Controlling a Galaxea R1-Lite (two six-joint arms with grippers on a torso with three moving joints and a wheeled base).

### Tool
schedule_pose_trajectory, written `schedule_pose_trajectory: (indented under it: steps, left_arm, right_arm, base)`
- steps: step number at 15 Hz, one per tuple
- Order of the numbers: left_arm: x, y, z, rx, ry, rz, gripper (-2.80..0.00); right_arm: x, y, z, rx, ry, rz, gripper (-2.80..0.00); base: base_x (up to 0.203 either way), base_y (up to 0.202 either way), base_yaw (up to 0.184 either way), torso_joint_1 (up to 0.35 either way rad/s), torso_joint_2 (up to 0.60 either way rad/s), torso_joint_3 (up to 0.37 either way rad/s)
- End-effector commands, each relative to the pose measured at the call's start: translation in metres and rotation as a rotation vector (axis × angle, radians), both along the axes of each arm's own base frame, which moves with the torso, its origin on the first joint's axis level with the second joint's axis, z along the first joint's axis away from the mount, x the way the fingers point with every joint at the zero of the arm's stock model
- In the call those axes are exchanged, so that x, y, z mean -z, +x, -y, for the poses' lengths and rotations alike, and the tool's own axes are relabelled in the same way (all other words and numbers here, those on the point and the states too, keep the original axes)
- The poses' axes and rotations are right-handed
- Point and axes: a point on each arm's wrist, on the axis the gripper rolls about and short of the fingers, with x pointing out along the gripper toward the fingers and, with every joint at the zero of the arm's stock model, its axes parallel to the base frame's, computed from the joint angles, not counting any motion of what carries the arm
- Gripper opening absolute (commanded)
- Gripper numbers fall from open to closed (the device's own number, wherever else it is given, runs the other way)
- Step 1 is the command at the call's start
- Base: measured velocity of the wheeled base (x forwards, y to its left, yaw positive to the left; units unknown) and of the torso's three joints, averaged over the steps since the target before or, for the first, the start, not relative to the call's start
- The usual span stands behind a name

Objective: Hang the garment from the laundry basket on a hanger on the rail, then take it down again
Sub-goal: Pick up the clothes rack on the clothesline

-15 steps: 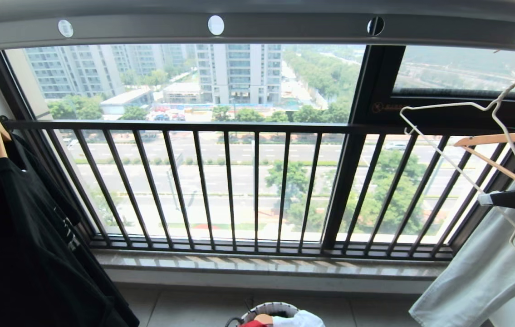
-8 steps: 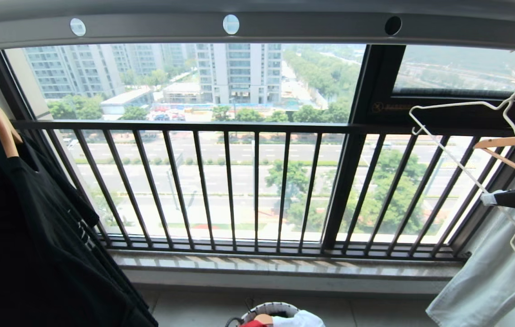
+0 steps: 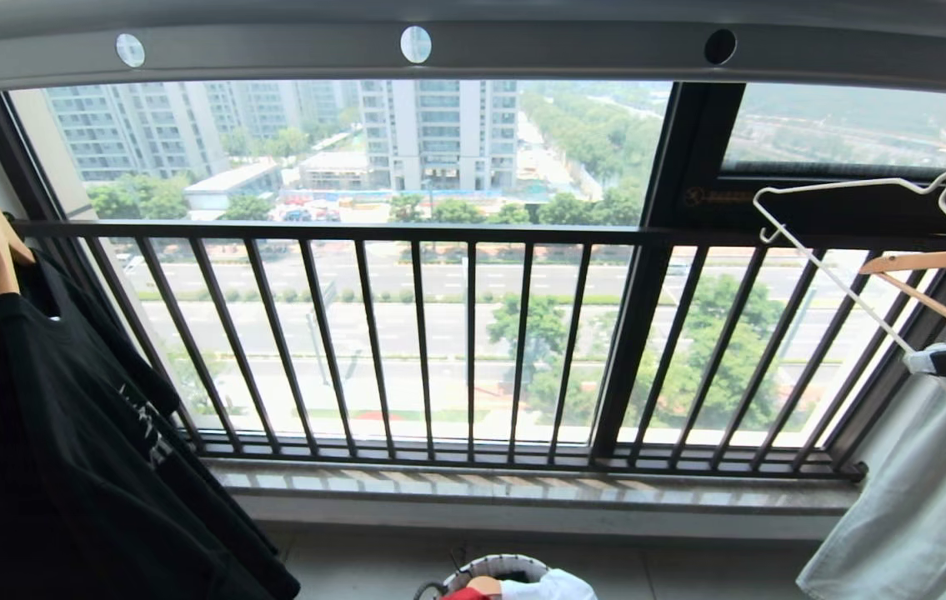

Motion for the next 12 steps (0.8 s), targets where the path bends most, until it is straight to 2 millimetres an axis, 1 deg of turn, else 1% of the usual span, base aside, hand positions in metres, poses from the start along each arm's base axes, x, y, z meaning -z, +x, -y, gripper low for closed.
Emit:
schedule_pose_trajectory:
  steps: [1, 2, 4, 6, 8, 10, 12]
  left_arm:
    - [0.0, 0.0, 0.0, -0.001, -0.001, 0.0, -2.8]
    - [0.0, 0.0, 0.0, -0.001, -0.001, -0.001, -2.8]
    - [0.0, 0.0, 0.0, -0.001, -0.001, 0.0, -2.8]
    - [0.0, 0.0, 0.0, -0.001, -0.001, 0.0, -2.8]
    - [0.0, 0.0, 0.0, -0.001, -0.001, 0.0, -2.8]
    - [0.0, 0.0, 0.0, -0.001, -0.001, 0.0, -2.8]
    - [0.0, 0.0, 0.0, -0.001, -0.001, 0.0, -2.8]
  right_arm:
    - [-0.005, -0.015, -0.002, -0.005, -0.013, 0.042, -2.8]
    - [-0.005, -0.022, -0.003, -0.01, -0.022, 0.053, -2.8]
    - [0.003, -0.032, -0.004, -0.016, -0.032, 0.048, -2.8]
    - [0.007, -0.036, -0.004, -0.017, -0.031, 0.04, -2.8]
    - [0.006, -0.038, -0.005, -0.017, -0.032, 0.053, -2.8]
    - [0.001, -0.045, -0.006, -0.017, -0.038, 0.091, -2.8]
    - [-0.004, -0.061, -0.008, -0.021, -0.043, 0.142, -2.8]
  base:
    - [0.0, 0.0, 0.0, 0.0, 0.0, 0.0]
    - [0.0, 0.0, 0.0, 0.0, 0.0, 0.0]
    - [0.0, 0.0, 0.0, 0.0, 0.0, 0.0]
    - [0.0, 0.0, 0.0, 0.0, 0.0, 0.0]
    - [0.0, 0.0, 0.0, 0.0, 0.0, 0.0]
    - [0.0, 0.0, 0.0, 0.0, 0.0, 0.0]
    - [0.0, 0.0, 0.0, 0.0, 0.0, 0.0]
